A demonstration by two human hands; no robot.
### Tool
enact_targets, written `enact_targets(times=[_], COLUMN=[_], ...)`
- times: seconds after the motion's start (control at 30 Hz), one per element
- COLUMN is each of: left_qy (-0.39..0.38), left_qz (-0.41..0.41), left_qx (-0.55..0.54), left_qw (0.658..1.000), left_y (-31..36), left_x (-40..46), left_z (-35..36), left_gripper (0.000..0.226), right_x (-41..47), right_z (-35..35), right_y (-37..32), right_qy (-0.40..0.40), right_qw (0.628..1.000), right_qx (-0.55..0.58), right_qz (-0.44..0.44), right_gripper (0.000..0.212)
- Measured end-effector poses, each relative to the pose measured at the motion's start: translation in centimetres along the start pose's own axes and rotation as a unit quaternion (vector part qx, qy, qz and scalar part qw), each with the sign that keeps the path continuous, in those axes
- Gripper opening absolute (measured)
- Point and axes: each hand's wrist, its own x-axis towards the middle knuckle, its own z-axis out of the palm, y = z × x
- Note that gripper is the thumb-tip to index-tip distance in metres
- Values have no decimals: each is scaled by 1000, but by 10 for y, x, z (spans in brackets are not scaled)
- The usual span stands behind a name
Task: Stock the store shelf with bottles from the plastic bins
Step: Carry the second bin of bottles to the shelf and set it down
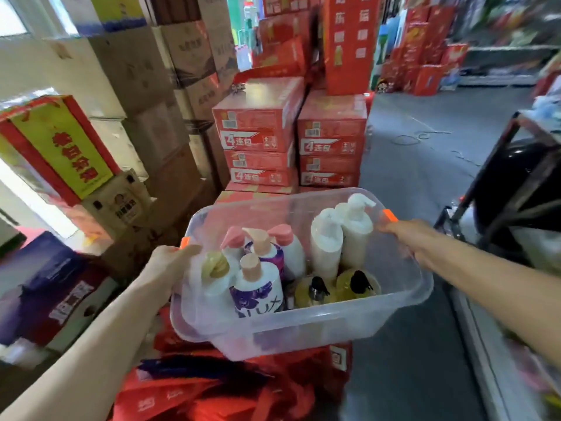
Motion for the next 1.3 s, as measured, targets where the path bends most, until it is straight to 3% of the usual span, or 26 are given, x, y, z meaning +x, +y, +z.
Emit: enact_targets(times=[0.2,0.33,0.43,0.67,0.77,1.0,1.17,1.3], left_qy=[-77,-154,-185,-307,-374,-474,-545,-616], left_qz=[71,104,132,151,177,236,283,284], left_qx=[8,26,48,101,116,210,240,258], left_qw=[994,982,973,934,903,822,752,688], left_y=[2,1,-8,-34,-41,-47,-49,-65], left_x=[-49,-104,-142,-193,-209,-252,-307,-359], left_z=[58,91,116,176,201,247,260,265], left_gripper=[39,29,26,28,15,24,34,21], right_x=[-53,-101,-142,-237,-282,-420,-510,-581], right_z=[-83,-135,-165,-205,-208,-166,-127,-101], right_y=[84,142,188,296,340,369,376,395], right_qy=[97,143,176,264,305,454,521,552], right_qw=[993,985,977,936,906,801,738,706], right_qx=[59,76,89,153,187,254,298,297], right_qz=[30,61,78,176,228,295,309,328], right_gripper=[39,29,34,26,21,39,21,22])
